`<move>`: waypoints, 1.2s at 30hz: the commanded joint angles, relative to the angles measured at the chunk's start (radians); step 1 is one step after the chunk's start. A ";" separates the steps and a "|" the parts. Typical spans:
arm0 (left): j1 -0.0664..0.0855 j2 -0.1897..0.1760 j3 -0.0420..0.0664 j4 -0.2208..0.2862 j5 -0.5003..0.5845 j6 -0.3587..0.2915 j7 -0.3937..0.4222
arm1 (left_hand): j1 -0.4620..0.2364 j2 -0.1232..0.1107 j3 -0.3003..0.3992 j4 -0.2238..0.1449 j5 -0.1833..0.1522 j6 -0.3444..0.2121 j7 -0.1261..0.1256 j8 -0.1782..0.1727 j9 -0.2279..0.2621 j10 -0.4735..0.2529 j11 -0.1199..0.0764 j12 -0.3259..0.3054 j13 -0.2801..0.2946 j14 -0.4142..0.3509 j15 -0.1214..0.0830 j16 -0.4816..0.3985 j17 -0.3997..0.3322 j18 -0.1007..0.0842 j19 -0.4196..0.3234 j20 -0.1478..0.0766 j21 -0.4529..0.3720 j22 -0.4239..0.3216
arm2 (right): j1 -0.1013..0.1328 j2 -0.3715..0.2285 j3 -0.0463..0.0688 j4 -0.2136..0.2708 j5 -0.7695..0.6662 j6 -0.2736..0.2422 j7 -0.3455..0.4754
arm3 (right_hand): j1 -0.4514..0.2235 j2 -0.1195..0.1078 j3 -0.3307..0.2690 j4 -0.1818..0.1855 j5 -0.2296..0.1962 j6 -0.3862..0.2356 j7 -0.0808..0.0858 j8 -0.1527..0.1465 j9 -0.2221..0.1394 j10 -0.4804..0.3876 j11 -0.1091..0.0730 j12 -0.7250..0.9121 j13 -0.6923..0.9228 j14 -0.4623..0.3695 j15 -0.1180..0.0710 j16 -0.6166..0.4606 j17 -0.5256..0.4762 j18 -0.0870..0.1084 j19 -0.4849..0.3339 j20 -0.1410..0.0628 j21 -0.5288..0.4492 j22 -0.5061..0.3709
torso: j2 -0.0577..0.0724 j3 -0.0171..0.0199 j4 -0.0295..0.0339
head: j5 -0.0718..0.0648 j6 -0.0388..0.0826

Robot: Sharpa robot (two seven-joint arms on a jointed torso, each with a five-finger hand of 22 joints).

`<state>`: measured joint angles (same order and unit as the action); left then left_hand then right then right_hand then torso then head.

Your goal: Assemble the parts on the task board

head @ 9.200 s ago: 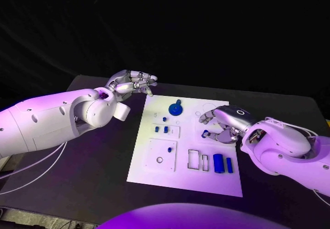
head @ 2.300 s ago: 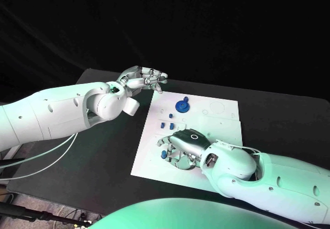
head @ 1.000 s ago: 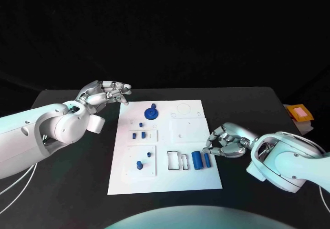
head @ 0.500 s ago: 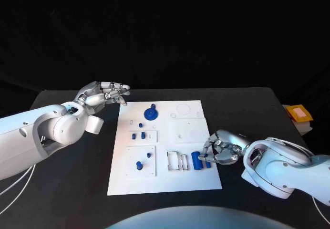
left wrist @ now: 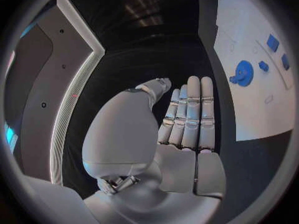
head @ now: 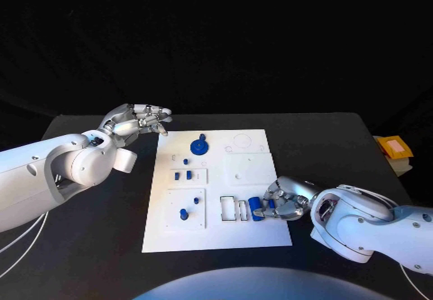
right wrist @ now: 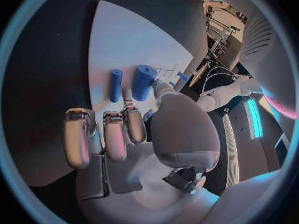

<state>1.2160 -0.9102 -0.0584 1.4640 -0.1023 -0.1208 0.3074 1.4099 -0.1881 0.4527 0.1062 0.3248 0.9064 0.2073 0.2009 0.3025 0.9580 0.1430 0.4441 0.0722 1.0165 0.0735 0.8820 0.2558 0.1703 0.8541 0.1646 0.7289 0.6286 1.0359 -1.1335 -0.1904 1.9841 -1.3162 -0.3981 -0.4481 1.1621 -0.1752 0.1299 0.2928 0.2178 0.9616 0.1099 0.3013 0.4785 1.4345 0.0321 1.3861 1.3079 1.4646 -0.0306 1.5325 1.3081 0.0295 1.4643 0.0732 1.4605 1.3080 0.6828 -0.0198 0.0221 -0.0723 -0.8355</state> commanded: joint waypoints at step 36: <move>0.000 -0.002 0.000 0.005 0.010 0.019 0.002 | -0.004 0.013 -0.005 0.006 0.003 0.001 -0.001 0.006 0.002 -0.006 -0.004 0.006 0.001 -0.004 -0.004 -0.004 -0.001 0.011 0.004 0.004 -0.007 -0.001 | 0.001 0.036 0.004 0.013 0.111 -0.143 -0.024 | 0.254 0.052 0.103 -0.038 0.080 0.031 -0.025 0.051 0.019 0.031 -0.025 0.031 0.110 0.091 -0.027 0.013 0.188 -0.017 0.085 -0.023 0.049 0.246 | 0.000 -0.0001 0.0016 | -0.001 -0.004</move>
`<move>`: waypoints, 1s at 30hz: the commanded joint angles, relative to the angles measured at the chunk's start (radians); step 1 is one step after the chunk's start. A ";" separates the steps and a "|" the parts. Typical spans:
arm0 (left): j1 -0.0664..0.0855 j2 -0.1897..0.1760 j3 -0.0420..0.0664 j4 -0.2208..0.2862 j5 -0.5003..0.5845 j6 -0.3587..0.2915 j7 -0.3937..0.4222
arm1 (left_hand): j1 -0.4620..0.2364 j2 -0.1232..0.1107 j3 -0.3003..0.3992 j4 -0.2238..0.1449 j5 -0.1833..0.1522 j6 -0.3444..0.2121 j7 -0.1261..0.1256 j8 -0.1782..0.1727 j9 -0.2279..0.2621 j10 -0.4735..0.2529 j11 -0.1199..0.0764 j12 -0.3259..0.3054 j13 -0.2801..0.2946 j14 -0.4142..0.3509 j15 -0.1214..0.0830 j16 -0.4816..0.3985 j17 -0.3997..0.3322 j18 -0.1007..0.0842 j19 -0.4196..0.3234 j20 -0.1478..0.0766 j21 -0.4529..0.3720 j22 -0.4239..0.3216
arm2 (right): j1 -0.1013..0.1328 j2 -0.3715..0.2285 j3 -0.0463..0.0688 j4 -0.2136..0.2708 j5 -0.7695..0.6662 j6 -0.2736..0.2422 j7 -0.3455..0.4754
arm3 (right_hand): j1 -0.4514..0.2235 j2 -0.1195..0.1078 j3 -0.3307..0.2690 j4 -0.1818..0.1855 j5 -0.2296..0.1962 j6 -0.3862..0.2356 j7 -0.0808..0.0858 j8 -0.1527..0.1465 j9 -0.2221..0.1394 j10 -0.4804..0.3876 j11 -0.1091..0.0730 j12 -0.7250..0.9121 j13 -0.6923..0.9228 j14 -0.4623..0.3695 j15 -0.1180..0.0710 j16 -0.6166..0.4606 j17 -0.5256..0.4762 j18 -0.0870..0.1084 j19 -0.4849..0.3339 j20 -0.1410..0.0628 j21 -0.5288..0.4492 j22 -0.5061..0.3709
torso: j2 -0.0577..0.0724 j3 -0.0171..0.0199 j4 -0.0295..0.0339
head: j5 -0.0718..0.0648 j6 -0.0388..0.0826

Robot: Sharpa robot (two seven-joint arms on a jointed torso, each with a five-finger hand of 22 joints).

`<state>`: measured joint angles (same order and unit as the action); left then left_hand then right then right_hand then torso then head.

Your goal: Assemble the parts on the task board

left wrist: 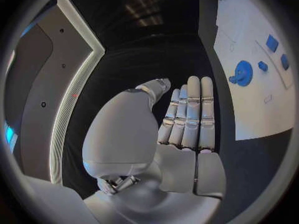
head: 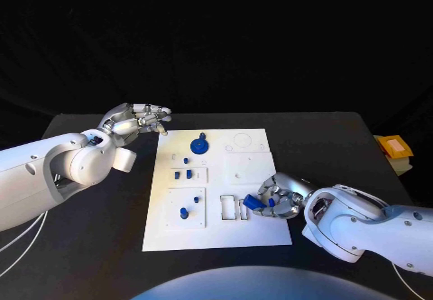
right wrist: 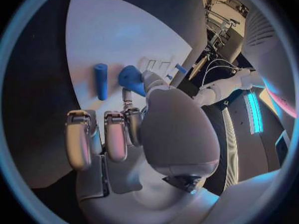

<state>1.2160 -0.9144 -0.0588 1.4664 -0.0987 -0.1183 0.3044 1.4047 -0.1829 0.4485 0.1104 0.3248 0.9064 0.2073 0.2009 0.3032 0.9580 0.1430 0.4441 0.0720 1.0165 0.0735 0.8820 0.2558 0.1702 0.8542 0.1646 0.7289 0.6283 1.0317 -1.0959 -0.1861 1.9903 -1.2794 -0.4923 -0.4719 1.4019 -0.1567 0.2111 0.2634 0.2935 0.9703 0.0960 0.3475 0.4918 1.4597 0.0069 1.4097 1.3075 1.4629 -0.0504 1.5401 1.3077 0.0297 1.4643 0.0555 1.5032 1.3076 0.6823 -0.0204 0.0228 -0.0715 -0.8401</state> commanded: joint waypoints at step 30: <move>0.001 0.003 0.001 0.006 0.007 0.021 0.003 | 0.004 0.009 0.000 0.001 0.002 0.002 -0.001 0.007 0.001 -0.007 -0.003 0.007 0.001 -0.004 -0.004 -0.004 -0.001 0.011 0.005 0.003 -0.007 0.000 | 0.022 0.078 0.001 0.014 0.196 0.056 0.016 | -0.176 0.014 0.041 0.028 -0.029 0.038 -0.011 0.013 0.007 0.014 0.002 0.009 0.120 0.094 -0.005 0.008 0.194 -0.018 0.088 -0.004 0.015 0.248 | 0.000 -0.0008 0.0000 | 0.021 -0.009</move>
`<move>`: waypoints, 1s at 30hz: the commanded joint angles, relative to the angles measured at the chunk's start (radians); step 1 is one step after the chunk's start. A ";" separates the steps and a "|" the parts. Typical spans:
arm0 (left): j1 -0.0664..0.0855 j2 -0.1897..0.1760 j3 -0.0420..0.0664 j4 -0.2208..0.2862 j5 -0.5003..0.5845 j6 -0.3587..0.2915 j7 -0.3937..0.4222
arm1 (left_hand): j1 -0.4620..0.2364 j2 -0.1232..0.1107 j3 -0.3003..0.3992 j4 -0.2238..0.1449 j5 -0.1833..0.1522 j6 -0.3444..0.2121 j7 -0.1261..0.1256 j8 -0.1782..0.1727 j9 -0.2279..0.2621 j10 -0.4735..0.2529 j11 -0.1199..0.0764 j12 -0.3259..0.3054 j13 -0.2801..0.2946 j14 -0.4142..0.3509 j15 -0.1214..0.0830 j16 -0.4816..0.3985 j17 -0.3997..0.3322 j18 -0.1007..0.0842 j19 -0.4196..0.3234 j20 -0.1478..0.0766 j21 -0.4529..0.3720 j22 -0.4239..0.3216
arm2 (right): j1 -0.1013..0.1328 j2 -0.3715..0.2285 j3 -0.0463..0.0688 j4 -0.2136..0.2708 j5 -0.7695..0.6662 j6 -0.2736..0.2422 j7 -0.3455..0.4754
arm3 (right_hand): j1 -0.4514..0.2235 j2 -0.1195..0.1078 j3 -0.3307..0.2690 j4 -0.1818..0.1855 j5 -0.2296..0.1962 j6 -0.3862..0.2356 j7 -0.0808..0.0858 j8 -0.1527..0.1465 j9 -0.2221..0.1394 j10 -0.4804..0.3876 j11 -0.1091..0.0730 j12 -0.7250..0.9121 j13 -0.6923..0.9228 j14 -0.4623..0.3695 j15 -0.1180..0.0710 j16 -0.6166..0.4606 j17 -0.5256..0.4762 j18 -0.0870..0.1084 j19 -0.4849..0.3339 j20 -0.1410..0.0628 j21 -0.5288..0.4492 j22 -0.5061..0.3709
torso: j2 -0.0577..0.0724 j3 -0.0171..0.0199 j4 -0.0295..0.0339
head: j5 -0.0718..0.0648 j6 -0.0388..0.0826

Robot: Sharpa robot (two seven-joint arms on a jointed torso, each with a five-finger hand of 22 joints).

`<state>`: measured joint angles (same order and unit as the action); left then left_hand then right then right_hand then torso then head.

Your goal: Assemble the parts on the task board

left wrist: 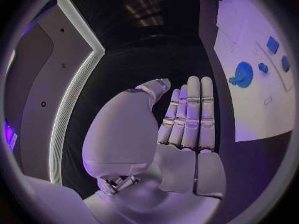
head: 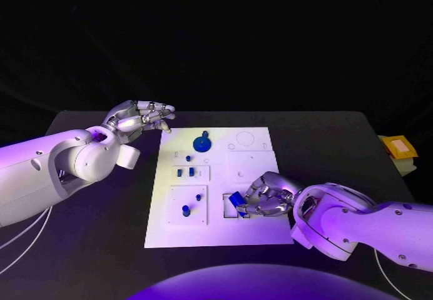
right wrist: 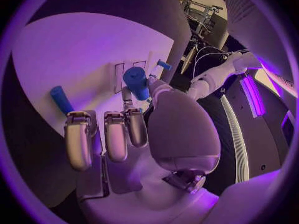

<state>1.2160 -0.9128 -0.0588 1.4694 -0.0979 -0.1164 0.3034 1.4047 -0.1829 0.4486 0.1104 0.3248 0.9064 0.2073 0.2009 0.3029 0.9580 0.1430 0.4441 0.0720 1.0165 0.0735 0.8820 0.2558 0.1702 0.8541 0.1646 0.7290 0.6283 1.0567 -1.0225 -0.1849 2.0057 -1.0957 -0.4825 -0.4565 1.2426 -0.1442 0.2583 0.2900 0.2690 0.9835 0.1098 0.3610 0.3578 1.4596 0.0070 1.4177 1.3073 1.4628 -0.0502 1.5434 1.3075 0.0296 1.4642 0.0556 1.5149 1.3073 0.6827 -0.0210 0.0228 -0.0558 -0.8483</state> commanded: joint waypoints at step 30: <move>0.001 0.000 0.001 0.005 0.006 0.022 0.001 | 0.004 0.009 0.000 0.001 0.002 0.002 -0.001 0.007 0.002 -0.007 -0.003 0.007 0.001 -0.004 -0.004 -0.004 -0.001 0.011 0.005 0.003 -0.007 0.000 | -0.011 0.070 0.000 -0.059 -0.078 0.019 -0.025 | -0.155 0.011 -0.075 0.003 0.006 0.029 -0.031 0.016 0.151 0.015 -0.003 -0.004 0.122 0.094 -0.009 0.004 0.194 -0.019 0.089 -0.007 0.006 0.249 | 0.000 0.0007 -0.0005 | 0.014 0.003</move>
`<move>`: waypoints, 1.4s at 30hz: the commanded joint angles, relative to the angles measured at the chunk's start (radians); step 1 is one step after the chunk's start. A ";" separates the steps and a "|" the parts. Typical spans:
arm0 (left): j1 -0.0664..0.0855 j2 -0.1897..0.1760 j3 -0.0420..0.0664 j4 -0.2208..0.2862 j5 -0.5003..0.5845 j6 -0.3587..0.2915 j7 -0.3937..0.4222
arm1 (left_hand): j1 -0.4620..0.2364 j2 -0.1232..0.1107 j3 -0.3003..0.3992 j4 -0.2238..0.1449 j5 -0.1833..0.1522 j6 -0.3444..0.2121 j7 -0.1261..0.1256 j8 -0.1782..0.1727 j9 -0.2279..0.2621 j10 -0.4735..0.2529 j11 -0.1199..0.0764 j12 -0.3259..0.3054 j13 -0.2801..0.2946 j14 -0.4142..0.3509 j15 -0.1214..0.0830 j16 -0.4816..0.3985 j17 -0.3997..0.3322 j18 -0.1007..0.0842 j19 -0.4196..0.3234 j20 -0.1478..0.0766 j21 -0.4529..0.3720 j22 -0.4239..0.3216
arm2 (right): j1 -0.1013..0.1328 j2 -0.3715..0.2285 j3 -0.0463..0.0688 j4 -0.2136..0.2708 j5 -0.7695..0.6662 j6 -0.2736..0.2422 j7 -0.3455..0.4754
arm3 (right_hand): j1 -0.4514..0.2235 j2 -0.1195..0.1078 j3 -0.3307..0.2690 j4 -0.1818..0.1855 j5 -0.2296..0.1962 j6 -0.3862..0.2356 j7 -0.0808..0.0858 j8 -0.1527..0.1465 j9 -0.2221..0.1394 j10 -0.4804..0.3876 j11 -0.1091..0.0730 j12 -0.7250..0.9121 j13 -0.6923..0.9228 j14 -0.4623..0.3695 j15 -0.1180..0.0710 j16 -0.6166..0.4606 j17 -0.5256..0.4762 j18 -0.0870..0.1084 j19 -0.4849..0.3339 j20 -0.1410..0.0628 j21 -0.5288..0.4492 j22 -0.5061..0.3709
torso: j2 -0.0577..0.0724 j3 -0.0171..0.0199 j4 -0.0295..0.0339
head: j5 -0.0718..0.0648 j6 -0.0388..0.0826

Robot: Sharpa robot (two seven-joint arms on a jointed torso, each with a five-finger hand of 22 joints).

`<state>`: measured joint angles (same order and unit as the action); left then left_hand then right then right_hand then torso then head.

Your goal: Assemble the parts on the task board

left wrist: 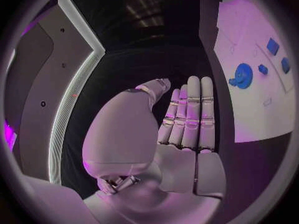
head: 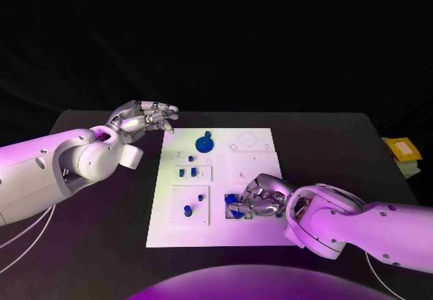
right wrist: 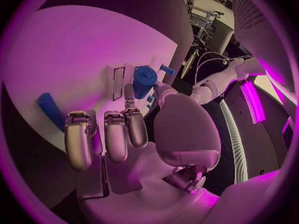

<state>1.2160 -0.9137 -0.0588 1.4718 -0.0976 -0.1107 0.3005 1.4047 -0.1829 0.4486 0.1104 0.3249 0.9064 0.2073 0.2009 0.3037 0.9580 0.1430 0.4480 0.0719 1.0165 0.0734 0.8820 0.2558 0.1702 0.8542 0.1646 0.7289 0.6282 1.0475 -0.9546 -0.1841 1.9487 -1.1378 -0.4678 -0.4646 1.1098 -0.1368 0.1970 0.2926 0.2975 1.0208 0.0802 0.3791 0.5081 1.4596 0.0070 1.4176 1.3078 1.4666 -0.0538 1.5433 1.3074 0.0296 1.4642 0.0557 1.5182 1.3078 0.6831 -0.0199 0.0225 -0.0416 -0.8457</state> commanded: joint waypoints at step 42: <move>0.001 -0.007 0.000 0.005 0.005 0.011 0.000 | 0.003 0.010 -0.001 0.002 0.002 0.002 0.000 0.007 0.001 -0.008 -0.003 0.004 0.001 -0.004 -0.004 -0.004 -0.001 0.011 0.006 0.003 -0.008 0.000 | 0.002 -0.070 -0.001 0.044 -0.064 0.131 0.047 | 0.126 0.109 -0.277 0.000 -0.103 0.001 -0.017 0.049 0.022 0.042 -0.017 0.022 0.156 0.097 -0.018 0.016 0.228 -0.030 0.107 -0.017 0.053 0.263 | 0.000 -0.0006 0.0018 | 0.006 -0.003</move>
<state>1.2160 -0.9221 -0.0589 1.4740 -0.0974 -0.1105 0.2965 1.4047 -0.1829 0.4486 0.1103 0.3249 0.9064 0.2073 0.2009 0.3034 0.9544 0.1394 0.4480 0.0719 1.0165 0.0735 0.8820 0.2558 0.1702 0.8541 0.1646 0.7251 0.6282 1.0498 -1.0266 -0.1845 1.9946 -1.1888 -0.3771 -0.4292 1.2386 -0.0382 -0.0812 0.2869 0.2007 1.0137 0.0649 0.4252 0.5304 1.4630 -0.0036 1.4372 1.3076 1.4629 -0.0646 1.5549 1.3073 0.0140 1.4678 0.0446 1.5675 1.3073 0.6827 -0.0204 0.0229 -0.0377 -0.8490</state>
